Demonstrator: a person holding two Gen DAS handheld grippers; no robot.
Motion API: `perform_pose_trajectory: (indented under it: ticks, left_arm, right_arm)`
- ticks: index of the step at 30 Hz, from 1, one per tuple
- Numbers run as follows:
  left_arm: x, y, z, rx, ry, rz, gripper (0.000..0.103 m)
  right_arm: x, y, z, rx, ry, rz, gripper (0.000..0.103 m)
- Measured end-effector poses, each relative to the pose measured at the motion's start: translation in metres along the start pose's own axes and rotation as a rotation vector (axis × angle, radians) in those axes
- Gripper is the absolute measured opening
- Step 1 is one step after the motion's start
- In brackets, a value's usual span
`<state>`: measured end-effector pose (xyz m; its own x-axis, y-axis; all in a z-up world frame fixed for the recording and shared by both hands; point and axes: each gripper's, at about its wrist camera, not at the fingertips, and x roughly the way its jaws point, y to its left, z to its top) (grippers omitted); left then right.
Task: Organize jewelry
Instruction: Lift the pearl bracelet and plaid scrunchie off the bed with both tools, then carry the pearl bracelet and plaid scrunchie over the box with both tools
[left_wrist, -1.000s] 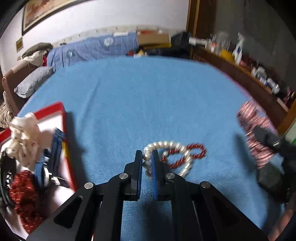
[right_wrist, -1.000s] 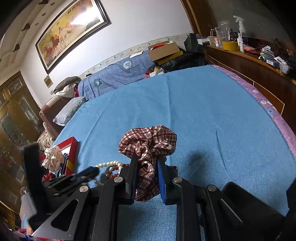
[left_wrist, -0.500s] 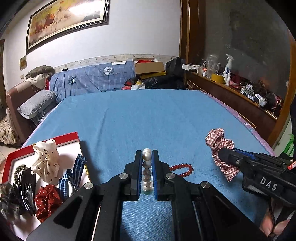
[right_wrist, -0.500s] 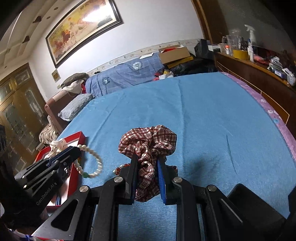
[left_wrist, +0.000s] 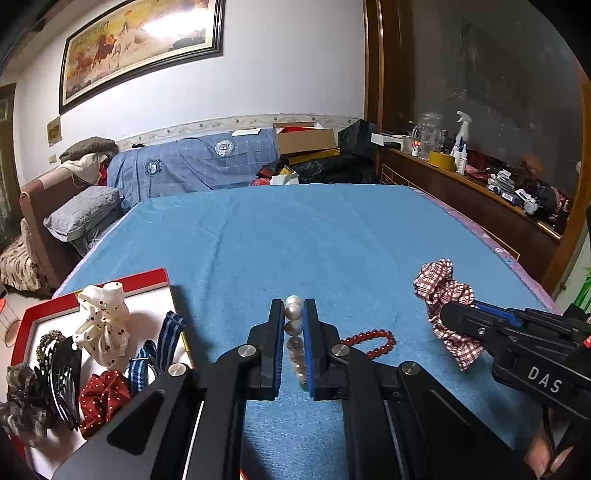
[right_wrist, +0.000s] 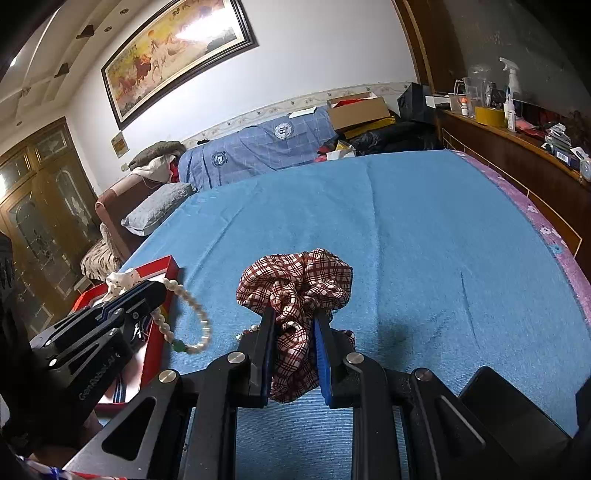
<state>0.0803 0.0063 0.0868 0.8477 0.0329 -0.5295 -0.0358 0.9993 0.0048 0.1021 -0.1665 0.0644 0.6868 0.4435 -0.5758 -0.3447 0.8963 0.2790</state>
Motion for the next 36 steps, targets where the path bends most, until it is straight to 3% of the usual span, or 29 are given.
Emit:
perform_pose_trajectory:
  ticks: [27,36]
  left_arm:
    - [-0.004,-0.006,0.001,0.031,-0.033,0.048,0.009]
    - [-0.022,-0.005,0.004,0.031,-0.068,0.074,0.009]
  right_arm:
    - [-0.004,0.006,0.000,-0.024,-0.016,0.006,0.022]
    - [-0.009,0.013,0.000,-0.050,-0.044,0.014,0.022]
